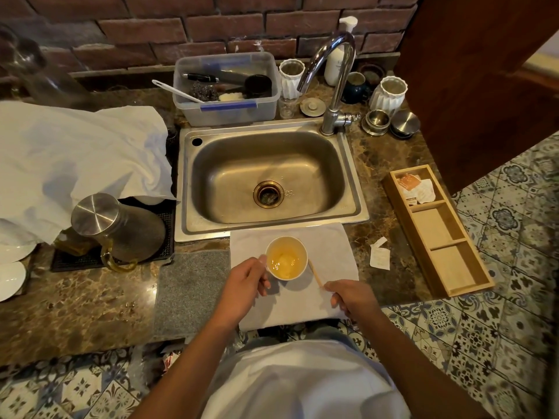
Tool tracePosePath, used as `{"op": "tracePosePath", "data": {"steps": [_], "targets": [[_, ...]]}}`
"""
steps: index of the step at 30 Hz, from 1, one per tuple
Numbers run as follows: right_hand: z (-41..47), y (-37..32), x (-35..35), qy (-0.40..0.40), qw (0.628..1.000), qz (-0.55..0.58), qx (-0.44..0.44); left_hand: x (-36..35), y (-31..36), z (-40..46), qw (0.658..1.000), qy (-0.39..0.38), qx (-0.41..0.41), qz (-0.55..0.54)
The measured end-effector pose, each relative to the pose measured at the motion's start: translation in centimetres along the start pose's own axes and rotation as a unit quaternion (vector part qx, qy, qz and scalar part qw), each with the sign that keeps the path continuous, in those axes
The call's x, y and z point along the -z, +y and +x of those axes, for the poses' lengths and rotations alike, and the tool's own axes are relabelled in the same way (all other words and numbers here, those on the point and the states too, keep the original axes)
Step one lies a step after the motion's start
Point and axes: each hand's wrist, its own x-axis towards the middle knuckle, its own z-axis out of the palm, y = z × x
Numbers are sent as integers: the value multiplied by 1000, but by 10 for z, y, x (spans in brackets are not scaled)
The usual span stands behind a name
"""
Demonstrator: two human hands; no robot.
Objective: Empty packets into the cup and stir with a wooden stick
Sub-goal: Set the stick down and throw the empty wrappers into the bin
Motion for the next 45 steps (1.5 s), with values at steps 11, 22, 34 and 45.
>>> {"op": "tracePosePath", "data": {"steps": [11,22,34,45], "targets": [[-29,-17,66,60,984,67,152,-5,83,-2,985,19,-157,68],[7,-7,135,102,980,59,158,-118,129,39,971,-79,-189,119],[61,6,144,71,969,-157,178,-225,91,118,901,-153,-181,363],[68,2,143,137,889,-329,288,-265,70,147,820,-191,-189,504]]}}
